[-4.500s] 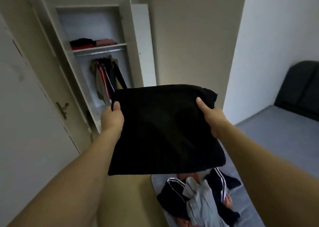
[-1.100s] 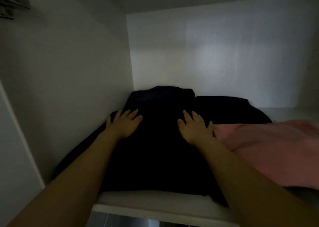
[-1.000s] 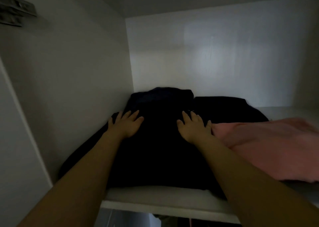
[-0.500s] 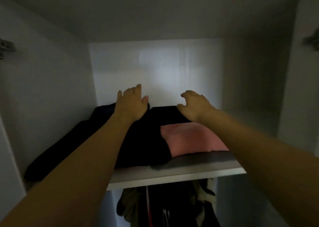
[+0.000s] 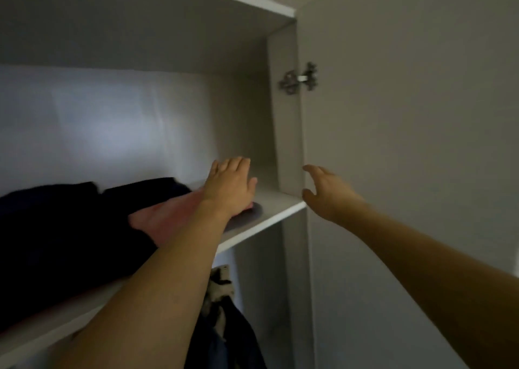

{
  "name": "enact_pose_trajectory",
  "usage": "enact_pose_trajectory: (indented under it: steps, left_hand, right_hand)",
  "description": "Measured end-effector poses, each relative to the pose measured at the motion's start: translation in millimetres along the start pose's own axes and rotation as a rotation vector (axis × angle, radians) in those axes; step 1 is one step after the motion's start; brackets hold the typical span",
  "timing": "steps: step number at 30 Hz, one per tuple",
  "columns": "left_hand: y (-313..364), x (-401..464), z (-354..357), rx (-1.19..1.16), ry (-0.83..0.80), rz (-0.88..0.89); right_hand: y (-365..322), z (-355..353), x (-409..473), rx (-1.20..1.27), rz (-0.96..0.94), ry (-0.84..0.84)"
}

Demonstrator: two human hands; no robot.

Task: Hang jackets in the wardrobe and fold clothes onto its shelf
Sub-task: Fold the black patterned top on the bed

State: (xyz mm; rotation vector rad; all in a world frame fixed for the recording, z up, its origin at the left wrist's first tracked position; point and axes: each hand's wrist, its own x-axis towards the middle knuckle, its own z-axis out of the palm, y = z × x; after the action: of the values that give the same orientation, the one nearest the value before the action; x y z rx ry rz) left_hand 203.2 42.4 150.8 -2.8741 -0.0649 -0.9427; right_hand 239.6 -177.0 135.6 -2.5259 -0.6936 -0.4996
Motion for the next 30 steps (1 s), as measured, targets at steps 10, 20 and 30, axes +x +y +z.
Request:
enact_pose_trajectory:
  steps: [10, 20, 30]
  left_hand:
    - [241.7, -55.9, -15.5, -0.168, 0.065, 0.441]
    - [551.8, -184.7, -86.0, -0.433, 0.047, 0.684]
    - [805.5, -305.2, -150.2, -0.612, -0.081, 0.906]
  right_hand:
    - [126.1, -124.5, -208.6, -0.215, 0.300, 0.124]
    - [274.5, -284.5, -512.6, -0.384, 0.633, 0.183]
    - [372.1, -393.0, -718.7, -0.356, 0.896, 0.214]
